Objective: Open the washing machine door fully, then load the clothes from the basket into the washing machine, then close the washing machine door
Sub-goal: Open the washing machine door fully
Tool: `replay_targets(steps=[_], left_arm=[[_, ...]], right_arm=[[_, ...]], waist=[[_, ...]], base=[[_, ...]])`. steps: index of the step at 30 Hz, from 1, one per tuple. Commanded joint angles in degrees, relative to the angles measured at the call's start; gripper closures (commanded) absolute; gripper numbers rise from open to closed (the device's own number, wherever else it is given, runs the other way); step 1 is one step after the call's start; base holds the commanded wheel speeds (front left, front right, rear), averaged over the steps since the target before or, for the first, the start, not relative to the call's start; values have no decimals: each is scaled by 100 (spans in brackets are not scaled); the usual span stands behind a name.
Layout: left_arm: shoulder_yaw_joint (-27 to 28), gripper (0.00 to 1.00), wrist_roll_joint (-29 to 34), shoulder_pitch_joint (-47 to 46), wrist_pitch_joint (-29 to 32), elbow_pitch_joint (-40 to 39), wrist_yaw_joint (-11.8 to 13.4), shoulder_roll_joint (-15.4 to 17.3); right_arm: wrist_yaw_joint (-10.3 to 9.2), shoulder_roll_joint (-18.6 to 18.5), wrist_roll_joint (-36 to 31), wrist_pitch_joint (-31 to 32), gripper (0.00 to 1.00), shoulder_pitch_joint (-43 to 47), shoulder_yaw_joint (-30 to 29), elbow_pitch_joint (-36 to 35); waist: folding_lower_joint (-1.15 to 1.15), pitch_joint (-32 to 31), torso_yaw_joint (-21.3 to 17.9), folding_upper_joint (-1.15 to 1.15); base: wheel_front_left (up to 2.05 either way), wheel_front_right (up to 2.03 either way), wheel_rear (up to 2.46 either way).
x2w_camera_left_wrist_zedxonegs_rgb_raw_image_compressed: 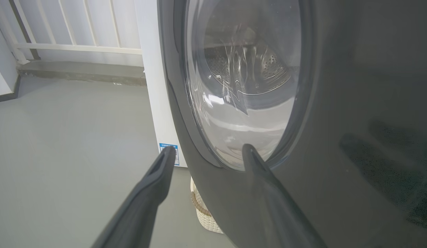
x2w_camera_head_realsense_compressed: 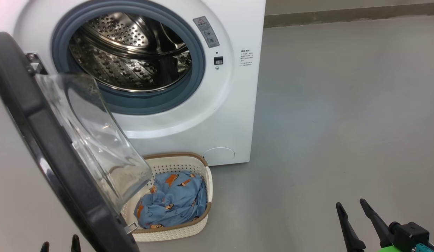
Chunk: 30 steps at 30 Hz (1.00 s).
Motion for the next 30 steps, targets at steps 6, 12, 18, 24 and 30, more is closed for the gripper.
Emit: replay_targets(steps=[6,12,18,24,30], left_arm=[[169,0,-43,-180,-37,-145,9,67],[172,0,-36,-168,-37,-154,19,67],[169,0,-39,-167,-37,-162,33,67],[172,0,-18,-164,-37,-160,52,67],[160,100,-17,-159,-37,-119,39,67]], right_arm=[[10,-104,-44,-69,0,-219,152,-124],[10,-114,-32,-69,0,-218,172,-112],[10,-111,-22,-69,0,-225,185,-98],[10,-114,-11,-69,0,-233,199,-91],[10,-105,-10,-69,0,-238,187,-94]], waist=[[0,-4,85,0],[0,-17,122,0],[0,-13,142,0],[0,-9,146,0],[0,-7,140,0]], base=[[0,0,0],[0,0,0],[0,0,0],[0,0,0],[0,0,0]])
